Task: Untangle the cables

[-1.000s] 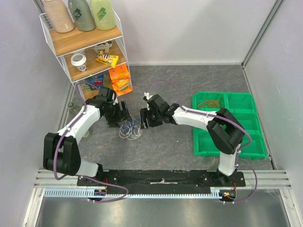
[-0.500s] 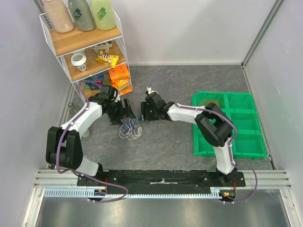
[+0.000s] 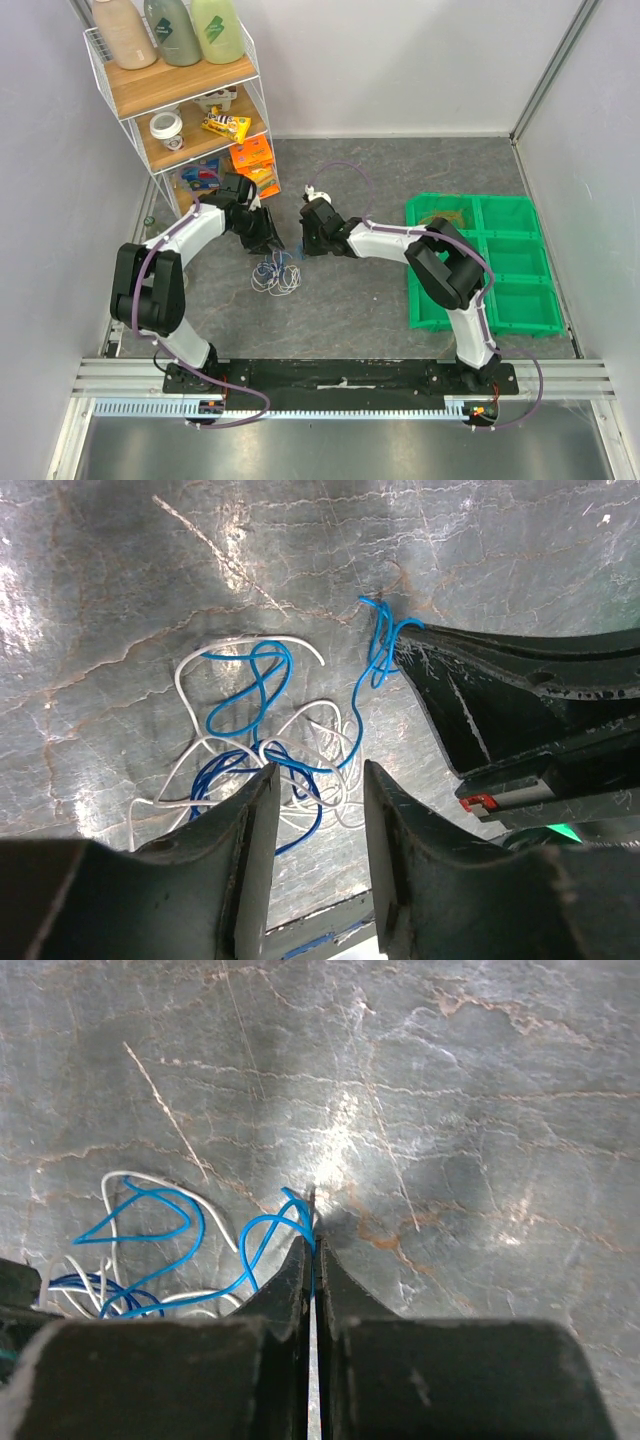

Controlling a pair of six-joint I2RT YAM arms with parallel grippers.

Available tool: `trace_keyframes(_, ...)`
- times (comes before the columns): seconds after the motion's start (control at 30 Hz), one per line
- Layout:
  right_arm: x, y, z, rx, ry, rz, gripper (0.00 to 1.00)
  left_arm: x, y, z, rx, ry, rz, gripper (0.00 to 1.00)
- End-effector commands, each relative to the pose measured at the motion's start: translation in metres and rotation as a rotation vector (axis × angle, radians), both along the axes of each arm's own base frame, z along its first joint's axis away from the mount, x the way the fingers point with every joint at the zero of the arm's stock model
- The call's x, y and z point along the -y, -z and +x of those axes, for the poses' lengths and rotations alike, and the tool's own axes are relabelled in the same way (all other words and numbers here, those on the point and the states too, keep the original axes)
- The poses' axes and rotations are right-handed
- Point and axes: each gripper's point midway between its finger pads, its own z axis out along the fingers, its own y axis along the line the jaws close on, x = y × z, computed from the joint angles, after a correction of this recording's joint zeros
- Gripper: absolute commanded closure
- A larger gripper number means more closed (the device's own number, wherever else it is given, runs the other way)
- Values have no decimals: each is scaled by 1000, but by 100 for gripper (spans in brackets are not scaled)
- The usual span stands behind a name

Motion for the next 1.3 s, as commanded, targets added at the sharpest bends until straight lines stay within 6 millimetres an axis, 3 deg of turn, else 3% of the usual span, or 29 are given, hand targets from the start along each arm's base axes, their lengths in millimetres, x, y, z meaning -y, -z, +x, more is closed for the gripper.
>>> trace_keyframes(0.0,7,-76,19,161,47,1,100,-2,-11,19,76,14,29,56)
trace_keyframes(0.17,23,-137,7,220,43,39,100,1,1,23,45,29,33,61)
trace_keyframes(0.27,37,-177,2,258,64,45,100,1,7,28,39,35,38,89)
trace_keyframes(0.33,52,-207,3,315,102,26,100,-1,11,28,37,47,52,97)
trace_keyframes(0.57,116,-341,9,553,236,-11,100,-18,19,5,34,62,126,98)
trace_keyframes(0.63,138,-369,11,595,285,-14,100,-19,14,-2,44,57,116,98)
trace_keyframes(0.7,165,-384,17,606,340,-18,100,-16,4,-8,65,51,86,98)
trace_keyframes(0.77,192,-390,21,607,387,-29,100,-12,-9,-13,93,51,53,98)
trace_keyframes(0.87,242,-384,25,571,498,-107,100,-6,-26,-19,120,52,13,98)
trace_keyframes(0.97,313,-355,11,457,656,-287,100,-7,-35,-26,108,39,18,98)
trace_keyframes(1.1,395,-309,-32,310,807,-546,100,-9,-48,-32,124,33,45,98)
trace_keyframes(1.2,435,-276,-59,203,880,-614,100,-9,-66,-32,162,31,49,98)
trace_keyframes(1.27,443,-258,-67,146,901,-573,100,-8,-84,-29,194,30,49,98)
